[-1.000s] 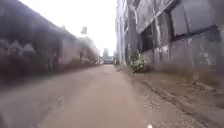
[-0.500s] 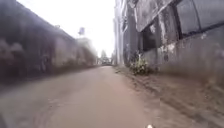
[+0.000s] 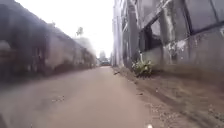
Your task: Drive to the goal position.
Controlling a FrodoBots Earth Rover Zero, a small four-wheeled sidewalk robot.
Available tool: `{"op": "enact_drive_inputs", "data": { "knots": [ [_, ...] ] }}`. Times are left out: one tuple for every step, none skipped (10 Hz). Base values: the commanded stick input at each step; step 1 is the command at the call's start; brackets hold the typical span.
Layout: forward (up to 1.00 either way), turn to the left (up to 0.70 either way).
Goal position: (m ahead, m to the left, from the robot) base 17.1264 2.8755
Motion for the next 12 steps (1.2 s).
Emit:
{"op": "enact_drive_inputs", "data": {
  "knots": [
    [1.0,0.0],
    [1.0,0.0],
    [1.0,0.0],
    [1.0,0.0],
    [1.0,0.0],
    [1.0,0.0],
    [1.0,0.0],
    [1.0,0.0],
    [1.0,0.0],
    [1.0,0.0],
    [1.0,0.0],
    [1.0,0.0]
  ]
}}
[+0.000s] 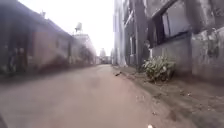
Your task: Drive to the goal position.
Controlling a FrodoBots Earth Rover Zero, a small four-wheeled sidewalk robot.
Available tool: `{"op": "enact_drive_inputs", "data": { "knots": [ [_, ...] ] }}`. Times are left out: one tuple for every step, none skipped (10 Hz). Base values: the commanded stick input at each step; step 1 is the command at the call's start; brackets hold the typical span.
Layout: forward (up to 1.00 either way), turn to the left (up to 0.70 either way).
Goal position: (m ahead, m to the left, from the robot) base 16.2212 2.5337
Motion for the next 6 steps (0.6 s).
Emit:
{"op": "enact_drive_inputs", "data": {
  "knots": [
    [1.0,0.0],
    [1.0,0.0],
    [1.0,0.0],
    [1.0,0.0],
    [1.0,0.0],
    [1.0,0.0]
  ]
}}
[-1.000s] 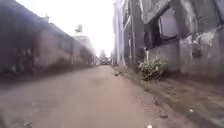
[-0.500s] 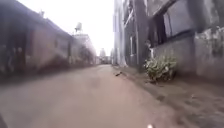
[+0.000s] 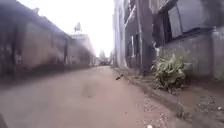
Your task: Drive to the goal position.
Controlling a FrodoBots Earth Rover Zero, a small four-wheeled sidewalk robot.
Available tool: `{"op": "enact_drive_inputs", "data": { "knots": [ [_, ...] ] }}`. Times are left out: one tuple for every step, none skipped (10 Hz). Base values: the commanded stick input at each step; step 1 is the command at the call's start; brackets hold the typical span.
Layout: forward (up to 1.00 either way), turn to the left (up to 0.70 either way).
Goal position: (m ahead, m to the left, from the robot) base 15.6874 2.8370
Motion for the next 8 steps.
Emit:
{"op": "enact_drive_inputs", "data": {
  "knots": [
    [1.0,0.0],
    [1.0,0.0],
    [1.0,0.0],
    [1.0,0.0],
    [1.0,0.0],
    [1.0,0.0],
    [1.0,0.0],
    [1.0,0.0]
  ]
}}
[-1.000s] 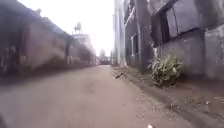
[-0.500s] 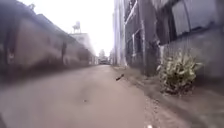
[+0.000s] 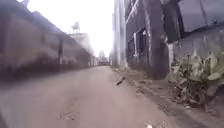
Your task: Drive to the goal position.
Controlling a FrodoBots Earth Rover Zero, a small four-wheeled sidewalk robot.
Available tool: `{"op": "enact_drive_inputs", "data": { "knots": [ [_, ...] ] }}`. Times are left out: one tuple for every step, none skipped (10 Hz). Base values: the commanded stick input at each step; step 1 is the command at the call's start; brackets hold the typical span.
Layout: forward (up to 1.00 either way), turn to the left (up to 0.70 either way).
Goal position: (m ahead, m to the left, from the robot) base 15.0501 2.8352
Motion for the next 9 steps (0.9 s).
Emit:
{"op": "enact_drive_inputs", "data": {
  "knots": [
    [1.0,0.04],
    [1.0,0.16],
    [1.0,0.26],
    [1.0,0.11],
    [1.0,0.0],
    [1.0,0.0],
    [1.0,0.0],
    [1.0,0.0],
    [1.0,0.0]
  ]
}}
